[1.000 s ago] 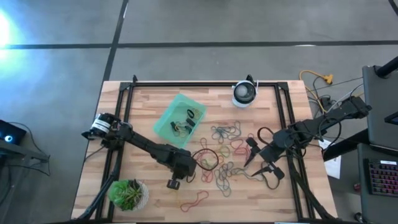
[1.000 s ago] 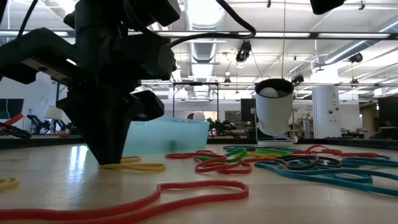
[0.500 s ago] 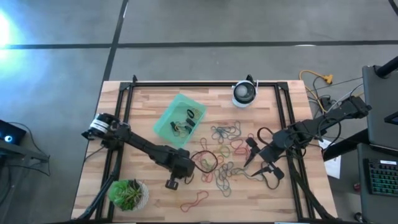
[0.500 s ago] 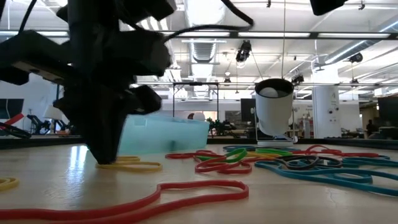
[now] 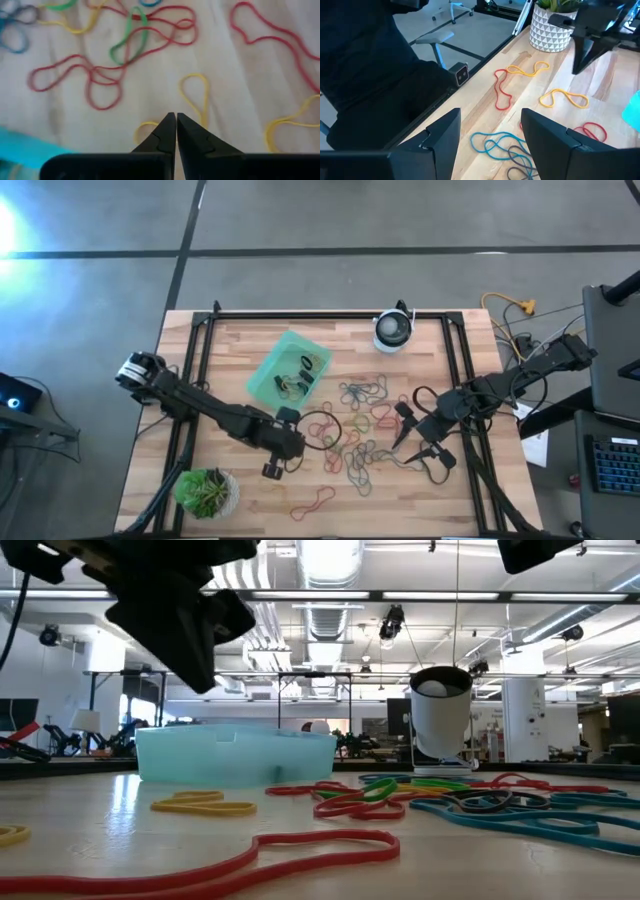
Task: Pick and place rubber bands into bin
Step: Put the yellow rubber band into the green bin, then put the green rubber band into the green bin
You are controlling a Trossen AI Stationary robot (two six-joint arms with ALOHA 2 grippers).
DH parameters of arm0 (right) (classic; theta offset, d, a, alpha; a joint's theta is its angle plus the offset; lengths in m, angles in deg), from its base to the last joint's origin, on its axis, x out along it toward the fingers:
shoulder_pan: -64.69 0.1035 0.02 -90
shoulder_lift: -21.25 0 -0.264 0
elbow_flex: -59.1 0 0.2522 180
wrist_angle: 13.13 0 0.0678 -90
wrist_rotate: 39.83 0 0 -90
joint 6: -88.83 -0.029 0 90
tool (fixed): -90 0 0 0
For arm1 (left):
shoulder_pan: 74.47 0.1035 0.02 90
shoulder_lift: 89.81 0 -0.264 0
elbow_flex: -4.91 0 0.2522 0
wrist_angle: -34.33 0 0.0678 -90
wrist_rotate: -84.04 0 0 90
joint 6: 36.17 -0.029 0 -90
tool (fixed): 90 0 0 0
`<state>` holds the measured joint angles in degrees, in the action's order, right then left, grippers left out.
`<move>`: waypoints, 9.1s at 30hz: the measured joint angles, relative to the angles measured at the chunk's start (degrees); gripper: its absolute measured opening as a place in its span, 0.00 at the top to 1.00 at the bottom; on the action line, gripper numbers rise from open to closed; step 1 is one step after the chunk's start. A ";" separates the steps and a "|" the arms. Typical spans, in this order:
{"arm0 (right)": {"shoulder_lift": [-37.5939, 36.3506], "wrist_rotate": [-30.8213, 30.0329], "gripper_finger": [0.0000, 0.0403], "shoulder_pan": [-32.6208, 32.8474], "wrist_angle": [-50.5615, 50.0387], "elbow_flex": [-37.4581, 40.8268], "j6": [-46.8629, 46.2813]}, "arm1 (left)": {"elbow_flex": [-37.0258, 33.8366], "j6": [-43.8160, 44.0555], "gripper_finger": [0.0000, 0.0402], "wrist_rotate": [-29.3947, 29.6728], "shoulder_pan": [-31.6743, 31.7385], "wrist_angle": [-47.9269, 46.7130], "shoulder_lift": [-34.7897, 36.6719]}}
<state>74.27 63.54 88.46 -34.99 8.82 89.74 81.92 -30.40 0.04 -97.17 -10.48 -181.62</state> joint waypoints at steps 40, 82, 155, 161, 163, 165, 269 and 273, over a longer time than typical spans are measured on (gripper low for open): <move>1.52 0.13 0.50 0.00 1.18 0.33 0.65 | -1.38 10.43 0.39 -7.93 7.65 1.47 -10.86; 1.57 0.11 0.50 0.00 1.20 1.39 0.58 | 1.38 7.24 0.39 -4.92 4.36 -0.18 -14.99; 1.57 0.04 0.50 0.00 2.71 4.02 -0.51 | 7.13 6.79 1.00 25.37 -4.27 -6.49 -11.23; 1.57 0.04 0.50 -0.01 2.70 4.07 -0.51 | 10.53 6.80 1.00 35.18 -5.20 -11.53 -11.19; 1.57 0.04 0.50 0.00 2.71 4.07 -0.52 | 11.27 6.83 1.00 38.19 -5.32 -13.27 -11.18; 1.57 0.04 0.50 -0.02 2.71 4.07 -0.51 | 12.43 6.81 1.00 40.50 -5.55 -14.54 -10.80; 4.43 -22.67 0.50 -0.22 4.08 7.06 -4.07 | -1.51 -3.13 0.76 24.14 19.92 0.14 4.12; 8.80 -23.91 0.50 -0.33 5.95 7.06 -6.33 | -1.46 -2.76 0.76 24.03 15.47 0.78 4.71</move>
<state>83.07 39.63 88.14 -29.05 15.88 83.41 80.47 -33.16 24.07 -81.70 -9.70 -176.90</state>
